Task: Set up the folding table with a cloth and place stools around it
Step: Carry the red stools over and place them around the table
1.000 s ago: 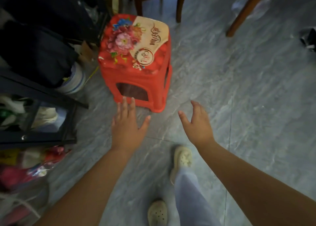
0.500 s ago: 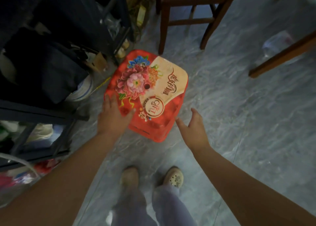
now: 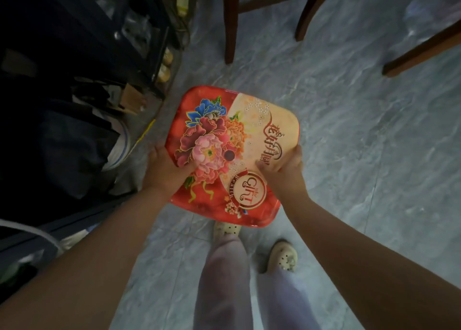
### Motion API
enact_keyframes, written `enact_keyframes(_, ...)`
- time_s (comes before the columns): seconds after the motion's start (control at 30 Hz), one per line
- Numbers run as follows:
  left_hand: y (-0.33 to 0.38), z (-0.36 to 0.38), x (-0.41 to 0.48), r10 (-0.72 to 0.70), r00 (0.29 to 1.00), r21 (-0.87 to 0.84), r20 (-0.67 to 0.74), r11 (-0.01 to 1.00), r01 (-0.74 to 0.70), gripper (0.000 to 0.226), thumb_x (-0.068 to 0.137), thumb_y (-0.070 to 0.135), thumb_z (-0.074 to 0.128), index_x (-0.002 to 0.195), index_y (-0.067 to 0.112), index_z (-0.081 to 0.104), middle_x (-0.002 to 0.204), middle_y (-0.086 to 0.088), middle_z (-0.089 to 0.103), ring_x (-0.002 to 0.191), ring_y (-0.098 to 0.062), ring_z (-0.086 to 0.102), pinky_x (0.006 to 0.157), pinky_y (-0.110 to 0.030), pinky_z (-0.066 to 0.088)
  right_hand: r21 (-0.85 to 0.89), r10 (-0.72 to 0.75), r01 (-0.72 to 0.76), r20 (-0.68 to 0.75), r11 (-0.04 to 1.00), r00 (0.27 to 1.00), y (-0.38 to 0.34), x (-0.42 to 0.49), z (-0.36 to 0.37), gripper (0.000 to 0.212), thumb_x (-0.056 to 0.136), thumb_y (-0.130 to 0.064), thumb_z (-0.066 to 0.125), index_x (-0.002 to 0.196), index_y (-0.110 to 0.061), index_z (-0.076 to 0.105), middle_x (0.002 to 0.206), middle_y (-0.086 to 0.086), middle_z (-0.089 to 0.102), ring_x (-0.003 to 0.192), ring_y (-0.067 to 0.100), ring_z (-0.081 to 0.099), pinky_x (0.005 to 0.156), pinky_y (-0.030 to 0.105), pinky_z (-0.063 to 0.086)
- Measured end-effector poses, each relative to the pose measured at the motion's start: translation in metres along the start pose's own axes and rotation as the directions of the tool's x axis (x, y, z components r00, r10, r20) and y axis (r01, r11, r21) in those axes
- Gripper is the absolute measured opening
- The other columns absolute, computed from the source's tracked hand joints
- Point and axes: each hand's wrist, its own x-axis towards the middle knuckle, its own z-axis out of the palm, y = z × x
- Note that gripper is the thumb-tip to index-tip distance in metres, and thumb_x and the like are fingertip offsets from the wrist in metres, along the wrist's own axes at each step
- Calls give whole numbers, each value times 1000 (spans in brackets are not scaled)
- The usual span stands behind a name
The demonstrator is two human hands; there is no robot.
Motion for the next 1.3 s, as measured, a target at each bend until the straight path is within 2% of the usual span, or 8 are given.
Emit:
enact_keyframes(0.1, -10, 0, 15, -11, 997, -174, 73, 984, 24, 95, 52, 63, 83, 133, 31, 44, 127, 9, 61, 116, -9, 57, 99, -40, 46, 16, 62, -62, 16, 998, 998, 5, 0, 6, 105, 82, -34, 69, 149, -25, -11, 147, 19, 24, 128, 38, 42, 99, 46, 40)
enact_keyframes(0.23, 6, -1, 8, 1, 999, -158, 53, 987, 7, 83, 48, 52, 84, 121, 25, 55, 112, 7, 68, 102, -11, 63, 85, -31, 48, 27, 76, -76, -4, 997, 997, 5, -3, 1, 109, 82, -37, 69, 149, -26, -16, 145, 20, 28, 127, 38, 42, 99, 47, 40)
enact_keyframes(0.33, 27, -1, -4, 80, 994, -130, 72, 989, -70, 81, 45, 56, 80, 118, 28, 57, 109, 9, 69, 100, -10, 64, 89, -35, 50, 85, 138, -134, -40, 987, 990, 9, -3, -14, 111, 79, -40, 71, 149, -27, -14, 140, 20, 32, 122, 39, 46, 94, 43, 41)
enact_keyframes(0.53, 87, 0, -37, 269, 962, -49, 52, 962, -267, 83, 52, 66, 72, 124, 30, 51, 117, 8, 66, 108, -14, 62, 91, -38, 50, 253, 155, -125, -101, 959, 983, 37, -25, -82, 110, 57, -67, 72, 142, -25, 15, 134, 10, 52, 116, 30, 57, 95, 51, 47)
enact_keyframes(0.67, 144, 1, -77, 365, 926, -76, 101, 930, -359, 71, 58, 58, 76, 120, 28, 56, 110, 9, 67, 101, -12, 63, 86, -34, 50, 380, 192, -102, -207, 919, 959, 56, -67, -144, 67, 78, -44, 71, 131, -18, 39, 120, -4, 59, 102, 17, 58, 85, 39, 48)
enact_keyframes(0.8, 209, 5, -143, 482, 868, -22, 121, 875, -484, 82, 54, 69, 71, 125, 32, 52, 117, 6, 63, 107, -16, 61, 91, -42, 51, 476, 209, -46, -295, 878, 932, 82, -124, -219, 67, 71, -50, 73, 125, -22, 46, 116, -5, 64, 105, 19, 62, 92, 49, 50)
enact_keyframes(0.97, 290, 27, -272, 631, 756, 25, 174, 765, -644, 89, 56, 71, 73, 128, 24, 49, 121, -1, 60, 110, -21, 58, 89, -37, 49, 582, 267, 37, -427, 812, 864, 143, -218, -313, 74, 55, -64, 71, 119, -31, 53, 109, -8, 68, 100, 15, 65, 88, 49, 53)
enact_keyframes(1.3, 402, 130, -540, 850, 413, -57, 327, 454, -889, 80, 53, 78, 68, 114, 28, 56, 106, 2, 65, 100, -20, 62, 86, -41, 52, 656, 447, 177, -662, 734, 601, 325, -432, -473, 56, 74, -48, 71, 124, -32, 49, 114, -11, 64, 104, 15, 61, 92, 44, 49)
